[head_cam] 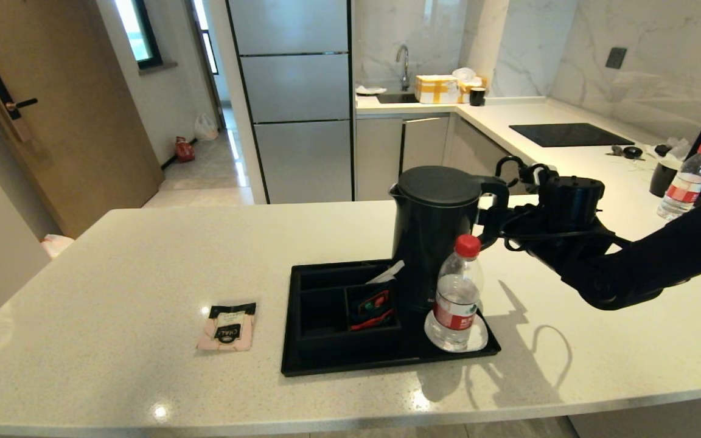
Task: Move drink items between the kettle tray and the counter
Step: Pick up the kettle
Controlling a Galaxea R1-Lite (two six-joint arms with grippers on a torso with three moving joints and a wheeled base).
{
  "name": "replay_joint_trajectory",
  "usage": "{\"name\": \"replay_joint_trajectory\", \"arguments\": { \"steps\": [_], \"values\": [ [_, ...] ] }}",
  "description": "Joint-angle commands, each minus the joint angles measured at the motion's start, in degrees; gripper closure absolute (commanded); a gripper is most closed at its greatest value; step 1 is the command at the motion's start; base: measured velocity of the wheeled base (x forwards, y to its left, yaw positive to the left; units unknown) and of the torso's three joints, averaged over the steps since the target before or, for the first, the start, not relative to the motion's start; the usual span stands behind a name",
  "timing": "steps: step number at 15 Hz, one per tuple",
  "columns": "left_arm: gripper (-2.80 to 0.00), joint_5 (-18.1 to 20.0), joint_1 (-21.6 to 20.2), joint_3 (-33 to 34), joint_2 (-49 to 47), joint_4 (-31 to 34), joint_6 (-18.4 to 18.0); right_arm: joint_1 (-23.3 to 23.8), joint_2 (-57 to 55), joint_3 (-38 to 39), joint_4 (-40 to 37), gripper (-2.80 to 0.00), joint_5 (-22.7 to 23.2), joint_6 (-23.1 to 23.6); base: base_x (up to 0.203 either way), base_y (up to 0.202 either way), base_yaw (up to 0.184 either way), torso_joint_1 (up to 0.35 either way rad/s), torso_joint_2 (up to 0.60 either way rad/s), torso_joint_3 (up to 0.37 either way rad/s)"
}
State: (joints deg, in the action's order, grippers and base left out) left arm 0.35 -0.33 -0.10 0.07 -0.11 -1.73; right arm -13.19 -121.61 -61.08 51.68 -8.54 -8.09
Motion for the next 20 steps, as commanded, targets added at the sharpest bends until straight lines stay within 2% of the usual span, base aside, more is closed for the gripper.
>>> {"name": "replay_joint_trajectory", "arguments": {
  "steps": [1, 5, 6, 17, 20],
  "values": [
    [0.00, 0.0, 0.0, 0.0, -0.1, -0.1, 0.0, 0.0, -2.3, -1.0, 0.4, -2.80, -0.1, 0.0, 0.000, 0.000, 0.000, 0.000, 0.00, 0.000],
    [0.00, 0.0, 0.0, 0.0, -0.1, -0.1, 0.0, 0.2, -3.7, -2.2, 0.2, -2.80, -0.2, 0.0, 0.000, 0.000, 0.000, 0.000, 0.00, 0.000],
    [0.00, 0.0, 0.0, 0.0, -0.1, -0.1, 0.0, 0.2, -3.9, -2.2, 0.3, 0.00, -0.2, 0.0, 0.000, 0.000, 0.000, 0.000, 0.00, 0.000],
    [0.00, 0.0, 0.0, 0.0, -0.1, -0.1, 0.0, 0.2, -2.1, -2.3, -2.2, 0.00, -0.6, 0.1, 0.000, 0.000, 0.000, 0.000, 0.00, 0.000],
    [0.00, 0.0, 0.0, 0.0, -0.1, -0.1, 0.0, 0.2, 0.0, -3.4, -5.0, 0.00, -0.6, -0.1, 0.000, 0.000, 0.000, 0.000, 0.00, 0.000]
  ]
}}
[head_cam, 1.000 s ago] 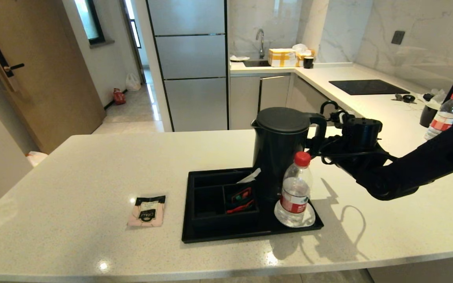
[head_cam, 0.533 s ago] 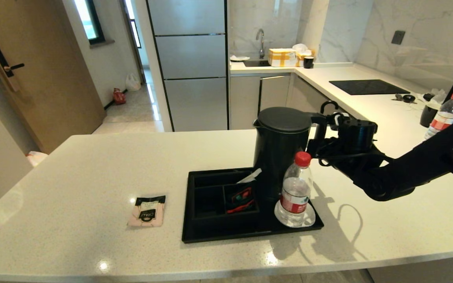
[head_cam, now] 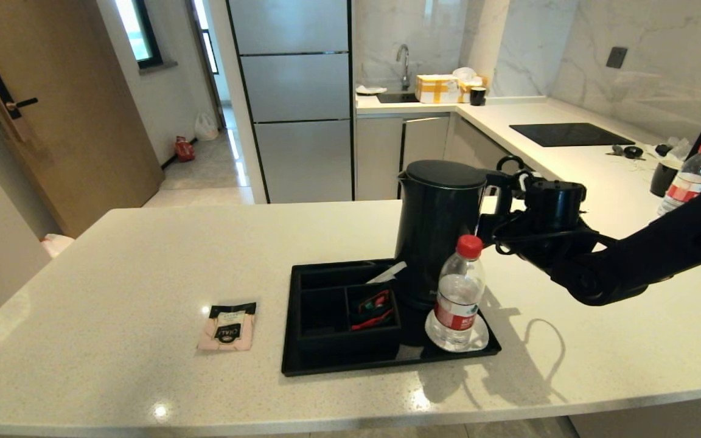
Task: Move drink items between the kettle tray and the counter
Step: Pick up the kettle, then place it on the right
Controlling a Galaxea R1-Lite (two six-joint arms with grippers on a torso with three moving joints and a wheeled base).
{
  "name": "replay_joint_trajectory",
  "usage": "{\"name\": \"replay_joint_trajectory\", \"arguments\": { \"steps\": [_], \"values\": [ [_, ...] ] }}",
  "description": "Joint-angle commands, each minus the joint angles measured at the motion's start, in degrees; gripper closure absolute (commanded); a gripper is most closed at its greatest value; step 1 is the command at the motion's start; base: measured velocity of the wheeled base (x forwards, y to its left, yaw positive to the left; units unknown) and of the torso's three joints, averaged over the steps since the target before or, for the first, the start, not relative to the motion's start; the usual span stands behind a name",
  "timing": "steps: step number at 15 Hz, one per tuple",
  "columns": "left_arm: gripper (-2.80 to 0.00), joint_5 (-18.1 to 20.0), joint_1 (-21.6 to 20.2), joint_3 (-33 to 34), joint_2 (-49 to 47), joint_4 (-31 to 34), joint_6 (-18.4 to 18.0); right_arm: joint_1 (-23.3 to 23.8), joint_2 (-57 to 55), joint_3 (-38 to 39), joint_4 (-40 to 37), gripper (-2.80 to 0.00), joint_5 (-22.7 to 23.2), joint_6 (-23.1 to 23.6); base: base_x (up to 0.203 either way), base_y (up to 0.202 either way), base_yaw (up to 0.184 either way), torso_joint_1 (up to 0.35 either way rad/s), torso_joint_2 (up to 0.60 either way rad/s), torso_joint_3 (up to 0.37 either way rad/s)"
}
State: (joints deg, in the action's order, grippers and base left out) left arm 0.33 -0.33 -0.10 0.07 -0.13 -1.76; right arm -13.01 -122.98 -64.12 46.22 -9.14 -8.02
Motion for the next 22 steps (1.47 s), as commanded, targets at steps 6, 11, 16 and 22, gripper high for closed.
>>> {"name": "replay_joint_trajectory", "arguments": {
  "steps": [6, 11, 16, 22],
  "values": [
    [0.00, 0.0, 0.0, 0.0, -0.1, 0.0, 0.0, -0.2, 4.8, -4.6, -5.4, 0.00, -2.2, -0.7, 0.000, 0.000, 0.000, 0.000, 0.00, 0.000],
    [0.00, 0.0, 0.0, 0.0, -0.1, 0.0, 0.0, 2.5, 7.3, -8.2, -11.0, 0.00, -7.9, -0.8, 0.000, 0.000, 0.000, 0.000, 0.00, 0.000],
    [0.00, 0.0, 0.0, 0.0, -0.1, 0.0, 0.0, 9.9, 11.1, -4.6, -14.0, 0.00, -10.6, -1.7, 0.000, 0.000, 0.000, 0.000, 0.00, 0.000],
    [0.00, 0.0, 0.0, 0.0, -0.1, 0.0, 0.0, 24.4, 12.9, 7.3, -13.2, 0.00, -13.0, -7.2, 0.000, 0.000, 0.000, 0.000, 0.00, 0.000]
  ]
}}
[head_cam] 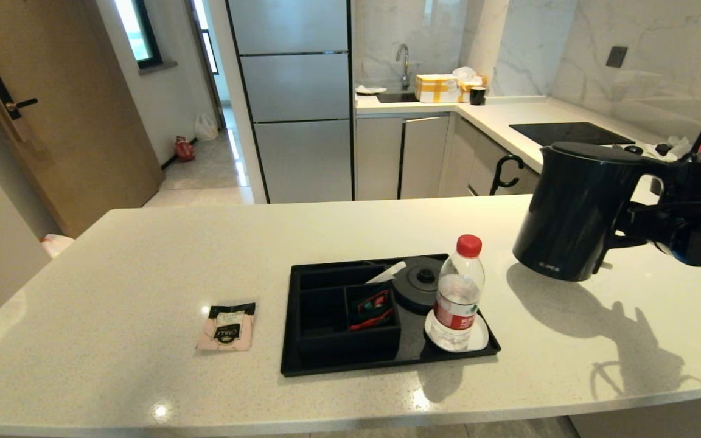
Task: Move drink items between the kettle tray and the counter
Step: Place it on the right
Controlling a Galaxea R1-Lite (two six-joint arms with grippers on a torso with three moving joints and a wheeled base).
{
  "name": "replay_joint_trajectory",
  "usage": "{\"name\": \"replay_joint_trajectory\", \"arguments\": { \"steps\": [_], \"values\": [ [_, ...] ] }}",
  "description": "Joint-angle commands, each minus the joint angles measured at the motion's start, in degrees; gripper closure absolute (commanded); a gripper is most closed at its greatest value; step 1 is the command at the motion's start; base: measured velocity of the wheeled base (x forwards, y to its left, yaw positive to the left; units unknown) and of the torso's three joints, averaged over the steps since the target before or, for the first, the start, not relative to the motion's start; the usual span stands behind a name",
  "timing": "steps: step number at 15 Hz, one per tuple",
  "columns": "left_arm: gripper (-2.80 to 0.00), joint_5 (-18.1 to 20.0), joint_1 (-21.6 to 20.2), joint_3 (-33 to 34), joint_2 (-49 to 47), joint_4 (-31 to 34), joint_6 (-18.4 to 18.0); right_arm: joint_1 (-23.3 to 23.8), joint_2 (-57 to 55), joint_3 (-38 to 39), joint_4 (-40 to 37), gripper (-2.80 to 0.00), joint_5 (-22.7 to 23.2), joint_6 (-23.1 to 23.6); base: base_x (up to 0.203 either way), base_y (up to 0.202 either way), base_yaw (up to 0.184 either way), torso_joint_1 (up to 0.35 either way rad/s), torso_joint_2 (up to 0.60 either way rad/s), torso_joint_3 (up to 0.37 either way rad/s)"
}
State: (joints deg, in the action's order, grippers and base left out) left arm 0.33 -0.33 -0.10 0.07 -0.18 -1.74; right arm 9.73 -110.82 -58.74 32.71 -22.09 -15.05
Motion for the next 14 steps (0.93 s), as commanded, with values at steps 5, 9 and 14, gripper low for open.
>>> {"name": "replay_joint_trajectory", "arguments": {
  "steps": [5, 9, 14],
  "values": [
    [0.00, 0.0, 0.0, 0.0, -0.1, 0.0, 0.0, 3.2, -1.4, 9.8, 16.0, 0.00, 0.5, 2.5, 0.000, 0.000, 0.000, 0.000, 0.00, 0.000],
    [0.00, 0.0, 0.0, 0.0, -0.1, 0.0, 0.0, 3.2, -3.2, 14.3, 24.4, 0.00, 0.8, 7.0, 0.000, 0.000, 0.000, 0.000, 0.00, 0.000],
    [0.00, 0.0, 0.0, 0.0, -0.1, 0.0, 0.0, 3.0, -4.7, 15.8, 26.4, 0.00, 1.2, 7.8, 0.000, 0.000, 0.000, 0.000, 0.00, 0.000]
  ]
}}
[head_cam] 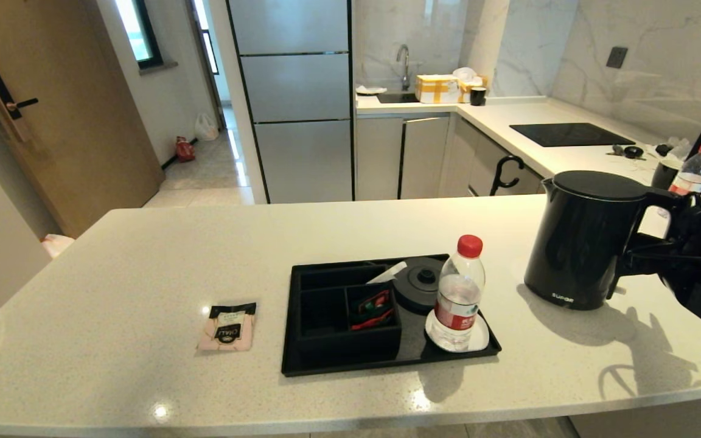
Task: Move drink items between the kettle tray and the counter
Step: Place it on the right
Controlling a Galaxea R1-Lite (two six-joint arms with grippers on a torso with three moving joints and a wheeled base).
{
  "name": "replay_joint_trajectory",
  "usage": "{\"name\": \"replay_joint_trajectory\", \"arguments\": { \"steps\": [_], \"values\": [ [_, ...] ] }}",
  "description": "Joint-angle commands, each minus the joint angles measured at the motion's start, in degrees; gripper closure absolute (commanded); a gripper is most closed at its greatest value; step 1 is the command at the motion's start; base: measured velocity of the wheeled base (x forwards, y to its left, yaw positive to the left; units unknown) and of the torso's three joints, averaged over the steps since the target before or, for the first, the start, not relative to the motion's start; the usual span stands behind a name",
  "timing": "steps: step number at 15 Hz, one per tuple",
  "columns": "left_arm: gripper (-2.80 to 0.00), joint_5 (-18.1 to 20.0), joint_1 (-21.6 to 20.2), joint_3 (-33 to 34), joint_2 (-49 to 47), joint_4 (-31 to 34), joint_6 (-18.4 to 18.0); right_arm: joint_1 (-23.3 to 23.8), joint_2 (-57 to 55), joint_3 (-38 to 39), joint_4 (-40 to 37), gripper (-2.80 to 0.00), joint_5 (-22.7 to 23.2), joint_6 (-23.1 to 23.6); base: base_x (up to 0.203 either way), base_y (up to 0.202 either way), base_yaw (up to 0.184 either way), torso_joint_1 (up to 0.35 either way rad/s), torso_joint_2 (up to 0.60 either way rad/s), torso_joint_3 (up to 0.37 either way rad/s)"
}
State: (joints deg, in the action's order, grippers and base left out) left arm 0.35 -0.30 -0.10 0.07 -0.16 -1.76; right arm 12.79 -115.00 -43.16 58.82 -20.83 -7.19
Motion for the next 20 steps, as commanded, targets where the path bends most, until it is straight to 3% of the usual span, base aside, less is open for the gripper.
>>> {"name": "replay_joint_trajectory", "arguments": {
  "steps": [1, 6, 7, 15, 20],
  "values": [
    [0.00, 0.0, 0.0, 0.0, -0.1, 0.0, 0.0, 0.0, -0.7, 0.3, 0.2, 0.00, -0.1, 0.0, 0.000, 0.000, 0.000, 0.000, 0.00, 0.000],
    [0.00, 0.0, 0.0, 0.0, -0.1, 0.0, 0.0, -0.1, -1.0, 0.4, 0.3, 0.00, -0.3, 0.0, 0.000, 0.000, 0.000, 0.000, 0.00, 0.000],
    [0.00, 0.0, 0.0, 0.0, -0.1, 0.0, 0.0, -0.1, -1.0, 0.5, 0.3, -2.80, -0.3, -0.3, 0.000, 0.000, 0.000, 0.000, 0.00, 0.000],
    [0.00, 0.0, 0.0, 0.0, -0.1, 0.0, 0.0, -0.2, -0.5, 1.3, 0.4, -2.80, 0.0, -0.4, 0.000, 0.000, 0.000, 0.000, 0.00, 0.000],
    [0.00, 0.0, 0.0, 0.0, -0.1, 0.0, 0.0, -0.2, 0.7, 3.9, 0.5, -2.80, 3.6, -0.7, 0.000, 0.000, 0.000, 0.000, 0.00, 0.000]
  ]
}}
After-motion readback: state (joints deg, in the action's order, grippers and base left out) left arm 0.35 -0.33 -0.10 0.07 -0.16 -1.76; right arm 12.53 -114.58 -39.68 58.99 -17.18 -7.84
